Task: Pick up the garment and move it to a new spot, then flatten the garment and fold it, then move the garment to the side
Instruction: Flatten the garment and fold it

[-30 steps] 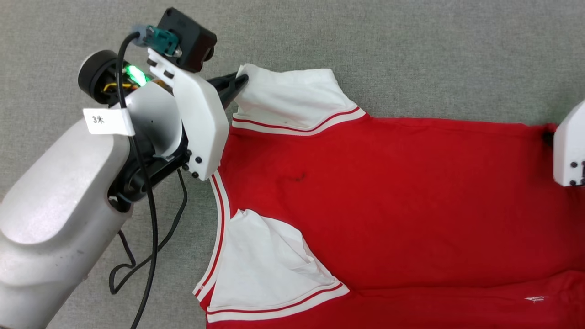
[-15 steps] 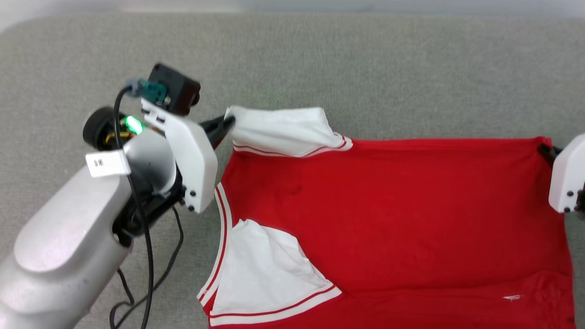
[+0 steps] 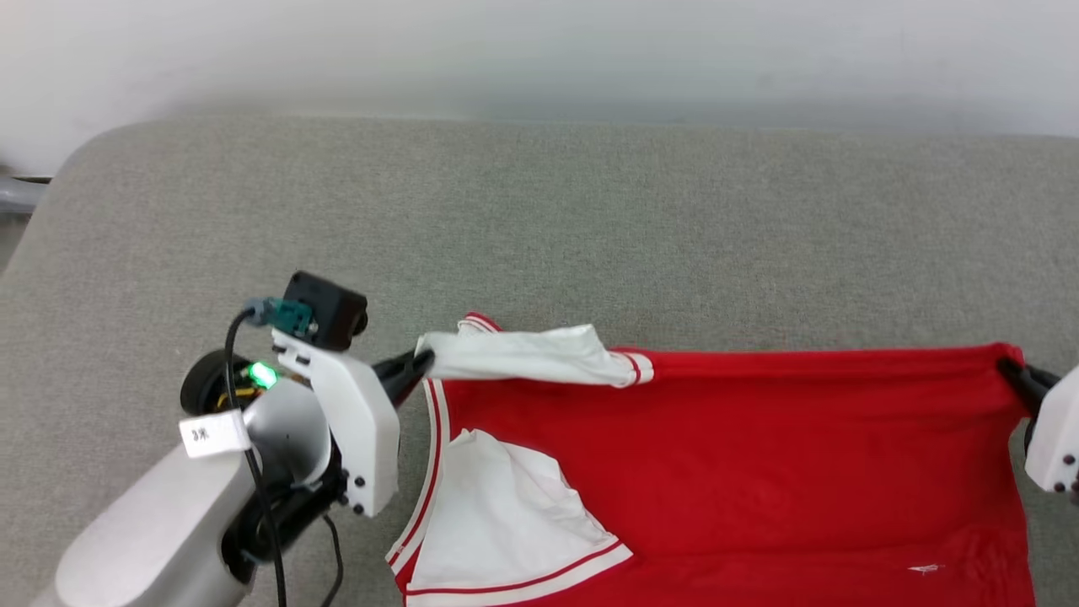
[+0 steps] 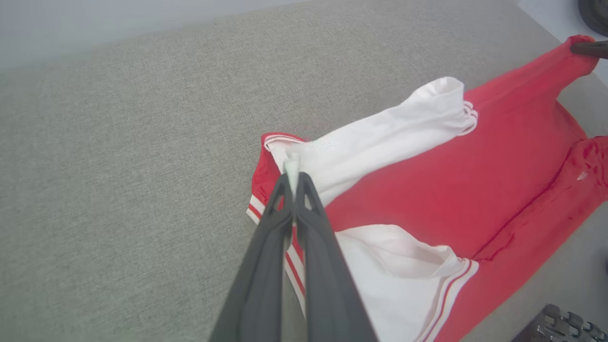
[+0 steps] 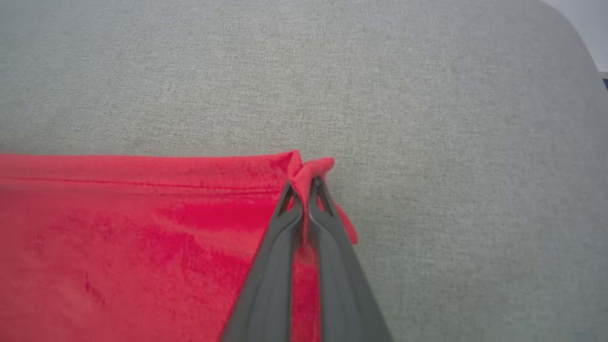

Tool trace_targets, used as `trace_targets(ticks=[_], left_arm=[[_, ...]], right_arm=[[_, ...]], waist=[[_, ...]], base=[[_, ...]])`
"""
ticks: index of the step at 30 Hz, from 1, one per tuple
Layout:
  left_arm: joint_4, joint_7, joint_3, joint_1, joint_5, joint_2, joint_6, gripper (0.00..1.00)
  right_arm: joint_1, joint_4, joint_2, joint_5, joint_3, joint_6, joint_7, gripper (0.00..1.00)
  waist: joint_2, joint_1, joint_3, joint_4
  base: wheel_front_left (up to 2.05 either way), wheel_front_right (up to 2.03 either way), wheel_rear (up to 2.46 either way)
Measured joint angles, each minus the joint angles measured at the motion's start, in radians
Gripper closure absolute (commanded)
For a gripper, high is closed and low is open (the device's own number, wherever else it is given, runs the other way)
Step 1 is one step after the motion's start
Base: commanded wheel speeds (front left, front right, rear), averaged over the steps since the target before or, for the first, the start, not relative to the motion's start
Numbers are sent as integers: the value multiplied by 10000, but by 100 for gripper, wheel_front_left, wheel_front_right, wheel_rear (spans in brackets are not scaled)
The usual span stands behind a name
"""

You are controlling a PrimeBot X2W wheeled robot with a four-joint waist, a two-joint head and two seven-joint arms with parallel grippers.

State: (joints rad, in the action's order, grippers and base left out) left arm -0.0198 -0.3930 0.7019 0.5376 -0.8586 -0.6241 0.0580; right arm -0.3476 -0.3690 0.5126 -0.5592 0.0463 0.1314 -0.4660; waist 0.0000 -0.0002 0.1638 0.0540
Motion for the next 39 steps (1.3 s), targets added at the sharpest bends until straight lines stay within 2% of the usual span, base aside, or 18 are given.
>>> trace_targets(ticks=[10, 18, 26, 33, 34, 35, 36, 37, 38, 39], left_arm=[[543, 280, 305, -1755, -207, -328, 431, 100], [667, 368, 594, -2934, -472, -447, 736, 100], [253, 295, 901, -3096, -360, -424, 727, 100], [-357, 397, 1154, -3092, -240, -136, 512, 100], [-447, 437, 1185, -3080, -211, -100, 500, 100], [-533, 449, 1204, -3058, -157, -50, 477, 100], [-608, 493, 1235, -3032, -130, -6, 476, 74], [-681, 545, 1254, -3009, -73, 31, 472, 6], [-752, 596, 1277, -2987, -29, 59, 458, 6], [-819, 627, 1296, -2971, 4, 92, 428, 0]], right_arm=[[1996, 989, 393, -963, -36, 0, -27, 100], [3280, 2015, 980, -1383, 77, 0, -704, 100], [3534, 2387, 1212, -1139, 470, 0, -786, 100], [3638, 2213, 1371, -803, 1043, 0, -527, 98], [3634, 2151, 1390, -777, 1150, -2, -512, 80], [3633, 2079, 1402, -727, 1241, 0, -439, 11], [3625, 2000, 1402, -731, 1290, 0, -405, 0], [3615, 1914, 1396, -736, 1321, 0, -405, 0], [3609, 1856, 1392, -755, 1379, -2, -403, 0], [3600, 1827, 1388, -788, 1446, -2, -353, 0]], waist=[[0, 0, -455, 121], [-1, 0, -515, 59], [0, 1, -435, 39], [0, 1, -334, 54], [0, 2, -320, 56], [0, 2, -312, 60], [0, 2, -311, 60], [0, 2, -317, 60], [0, 2, -325, 59], [0, 2, -339, 60]], base=[[0, 0, 0], [0, 0, 0], [0, 0, 0], [0, 0, 0], [0, 0, 0], [0, 0, 0], [0, 0, 0], [0, 0, 0], [0, 0, 0], [0, 0, 0]])
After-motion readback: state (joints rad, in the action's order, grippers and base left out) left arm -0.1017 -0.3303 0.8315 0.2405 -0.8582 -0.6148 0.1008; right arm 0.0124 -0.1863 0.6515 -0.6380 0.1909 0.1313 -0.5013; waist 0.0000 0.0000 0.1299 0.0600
